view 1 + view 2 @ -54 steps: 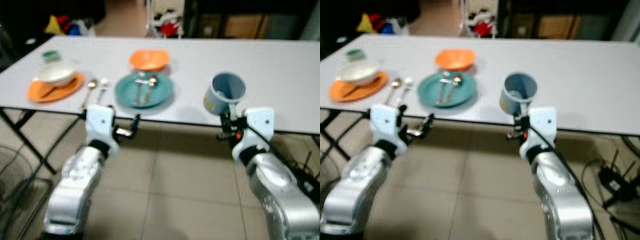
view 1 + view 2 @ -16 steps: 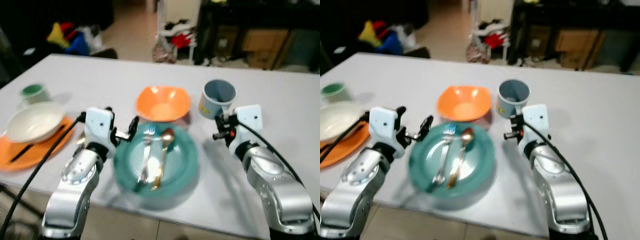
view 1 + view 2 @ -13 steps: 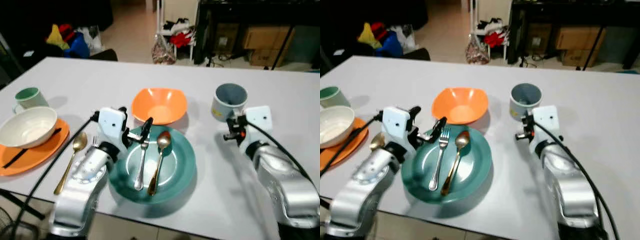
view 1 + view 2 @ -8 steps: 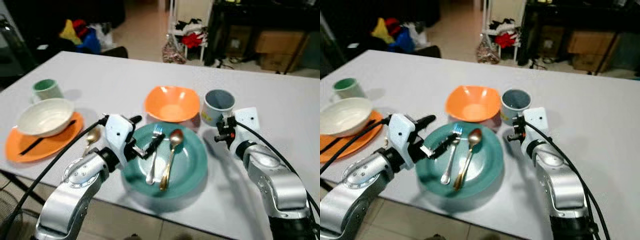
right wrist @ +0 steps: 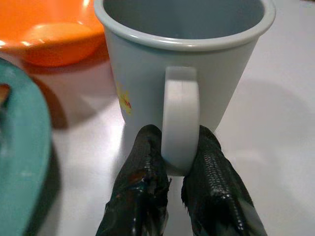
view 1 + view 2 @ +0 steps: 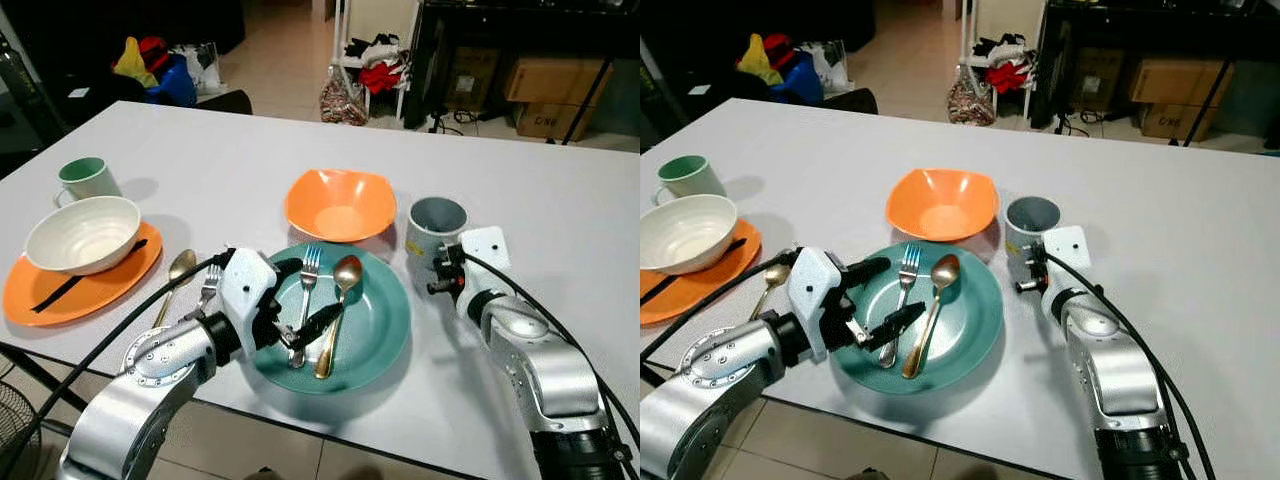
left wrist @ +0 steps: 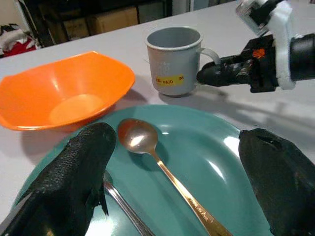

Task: Setting the table

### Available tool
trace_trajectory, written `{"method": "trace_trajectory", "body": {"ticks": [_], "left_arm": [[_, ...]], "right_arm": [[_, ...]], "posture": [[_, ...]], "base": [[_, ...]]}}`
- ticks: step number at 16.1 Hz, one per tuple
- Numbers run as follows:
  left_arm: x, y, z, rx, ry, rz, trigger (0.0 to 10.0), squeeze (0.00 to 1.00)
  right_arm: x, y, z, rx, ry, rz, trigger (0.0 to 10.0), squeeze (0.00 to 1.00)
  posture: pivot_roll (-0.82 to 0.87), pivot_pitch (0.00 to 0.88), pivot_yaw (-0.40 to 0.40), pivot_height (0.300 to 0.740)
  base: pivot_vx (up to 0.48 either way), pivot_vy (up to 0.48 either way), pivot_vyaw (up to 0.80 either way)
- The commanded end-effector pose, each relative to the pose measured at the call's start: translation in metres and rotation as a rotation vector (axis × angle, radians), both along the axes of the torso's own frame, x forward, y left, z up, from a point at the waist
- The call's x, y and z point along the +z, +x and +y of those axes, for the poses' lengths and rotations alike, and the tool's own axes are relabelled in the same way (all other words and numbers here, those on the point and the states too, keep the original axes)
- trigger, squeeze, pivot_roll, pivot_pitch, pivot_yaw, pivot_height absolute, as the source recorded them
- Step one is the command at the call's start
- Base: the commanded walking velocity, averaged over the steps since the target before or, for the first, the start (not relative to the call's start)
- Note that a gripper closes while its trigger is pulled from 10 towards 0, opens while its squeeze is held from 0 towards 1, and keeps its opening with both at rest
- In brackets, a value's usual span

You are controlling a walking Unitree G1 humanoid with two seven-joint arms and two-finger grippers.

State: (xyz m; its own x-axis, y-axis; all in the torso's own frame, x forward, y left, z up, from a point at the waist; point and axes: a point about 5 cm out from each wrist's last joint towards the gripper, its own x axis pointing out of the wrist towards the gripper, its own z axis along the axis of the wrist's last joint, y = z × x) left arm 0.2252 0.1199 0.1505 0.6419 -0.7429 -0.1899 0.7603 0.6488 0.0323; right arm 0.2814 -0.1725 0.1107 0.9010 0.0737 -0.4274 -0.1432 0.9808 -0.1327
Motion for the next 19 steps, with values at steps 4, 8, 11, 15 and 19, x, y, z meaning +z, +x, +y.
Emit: {"method": "trace_trajectory", "body": {"ticks": [4,8,11,15,19], "left_arm": [[0.003,-0.002,-0.002,-0.040,0.010,0.007,10.0,0.12],[0.003,-0.005,-0.002,-0.058,0.008,0.022,10.0,0.13],[0.002,-0.006,-0.004,-0.073,-0.007,0.037,10.0,0.13],[0.002,-0.005,-0.004,-0.071,-0.020,0.043,10.0,0.12],[0.005,-0.004,-0.002,-0.053,-0.050,0.037,10.0,0.12]], "right_arm": [[-0.007,0.006,0.000,-0.004,-0.023,0.002,10.0,0.00],[-0.012,0.009,-0.001,-0.028,-0.012,0.000,10.0,0.00],[-0.008,0.009,0.000,-0.019,0.022,-0.023,10.0,1.00],[0.006,-0.006,0.002,-0.010,0.063,-0.061,10.0,1.00],[0.023,-0.046,0.005,0.044,0.072,-0.073,10.0,1.00]], "posture": [[0.07,0.000,0.069,0.740],[0.08,0.000,0.068,0.740],[0.07,0.000,0.065,0.740],[0.06,0.000,0.070,0.740],[0.06,0.000,0.075,0.740]], "base": [[0.000,0.000,0.00],[0.000,0.000,0.00],[0.000,0.000,0.00],[0.000,0.000,0.00],[0.000,0.000,0.00]]}}
